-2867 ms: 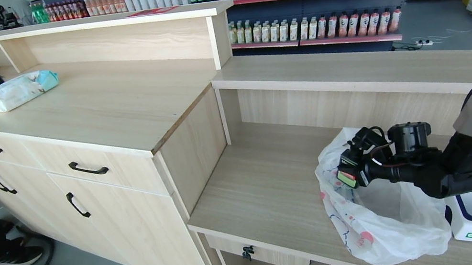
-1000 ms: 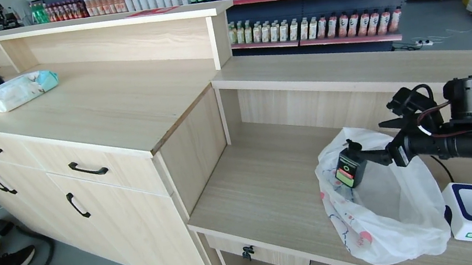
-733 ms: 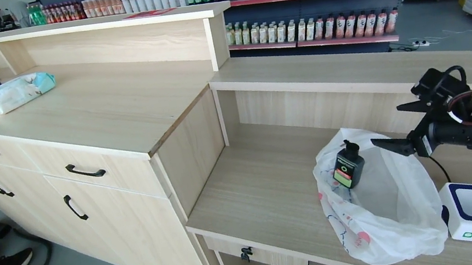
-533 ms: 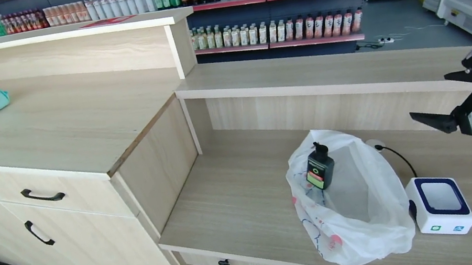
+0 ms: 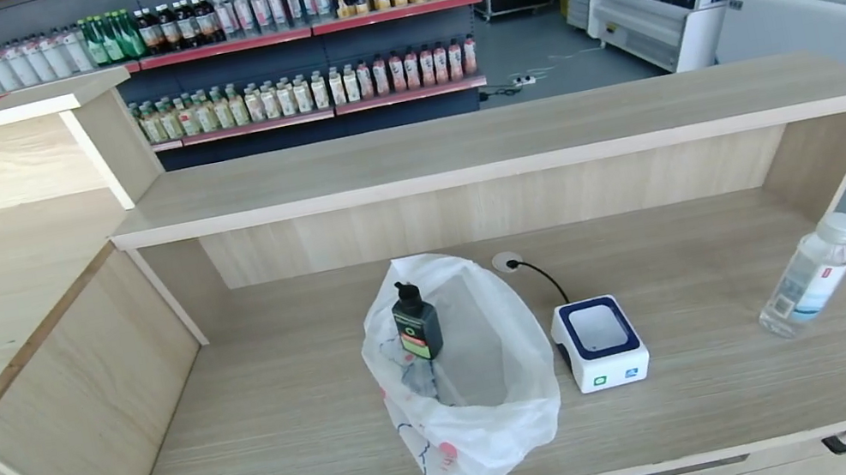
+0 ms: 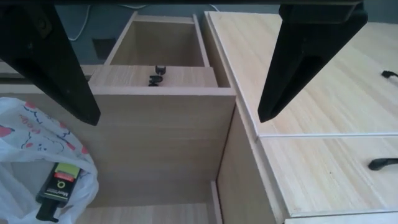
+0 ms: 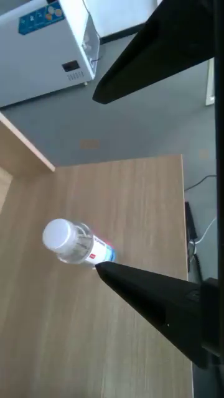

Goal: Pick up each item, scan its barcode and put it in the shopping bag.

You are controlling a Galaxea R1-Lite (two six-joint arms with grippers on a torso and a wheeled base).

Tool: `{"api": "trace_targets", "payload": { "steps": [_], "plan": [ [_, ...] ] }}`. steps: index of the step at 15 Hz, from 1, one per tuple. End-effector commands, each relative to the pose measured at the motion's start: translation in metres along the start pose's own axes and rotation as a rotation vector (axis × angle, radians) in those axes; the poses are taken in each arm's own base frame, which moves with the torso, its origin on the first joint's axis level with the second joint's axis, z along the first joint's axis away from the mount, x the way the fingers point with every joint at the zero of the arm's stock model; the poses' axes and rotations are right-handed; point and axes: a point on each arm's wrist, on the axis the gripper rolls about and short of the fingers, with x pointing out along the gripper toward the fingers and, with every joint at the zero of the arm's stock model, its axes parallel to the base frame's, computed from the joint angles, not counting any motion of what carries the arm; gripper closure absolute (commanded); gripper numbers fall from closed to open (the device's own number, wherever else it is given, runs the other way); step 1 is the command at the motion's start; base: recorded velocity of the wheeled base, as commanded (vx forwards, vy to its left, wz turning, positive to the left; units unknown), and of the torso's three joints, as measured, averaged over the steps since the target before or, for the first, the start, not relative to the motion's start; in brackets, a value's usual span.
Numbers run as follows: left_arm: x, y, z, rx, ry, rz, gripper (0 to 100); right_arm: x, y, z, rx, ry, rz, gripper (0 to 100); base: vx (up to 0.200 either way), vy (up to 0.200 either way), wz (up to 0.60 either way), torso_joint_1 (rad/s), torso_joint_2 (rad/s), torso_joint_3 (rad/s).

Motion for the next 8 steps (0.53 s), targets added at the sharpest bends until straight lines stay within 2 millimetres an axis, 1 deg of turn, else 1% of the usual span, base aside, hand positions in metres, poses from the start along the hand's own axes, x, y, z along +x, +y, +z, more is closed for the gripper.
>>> {"api": "trace_targets", "payload": {
  "steps": [1,3,4,5,6,8],
  "plan": [
    [0.000,0.000,0.000,0.000,0.000,0.001,0,0.012,0.001,-0.023,0.100,0.089,0.029,0,0.000,0.000,0.00,0.000,0.00,0.000],
    [0.000,0.000,0.000,0.000,0.000,0.000,0,0.036,0.002,-0.047,0.173,0.158,0.118,0,0.000,0.000,0.00,0.000,0.00,0.000],
    [0.000,0.000,0.000,0.000,0.000,0.001,0,0.042,0.003,-0.053,0.188,0.167,0.159,0,0.000,0.000,0.00,0.000,0.00,0.000],
    [0.000,0.000,0.000,0.000,0.000,0.000,0,0.054,0.006,-0.067,0.209,0.179,0.237,0,0.000,0.000,0.00,0.000,0.00,0.000],
    [0.000,0.000,0.000,0.000,0.000,0.000,0,0.061,0.007,-0.076,0.198,0.181,0.285,0,0.000,0.000,0.00,0.000,0.00,0.000],
    [0.000,0.000,0.000,0.000,0.000,0.000,0,0.066,0.001,-0.095,0.153,0.174,0.337,0,0.000,0.000,0.00,0.000,0.00,0.000]
  ]
}}
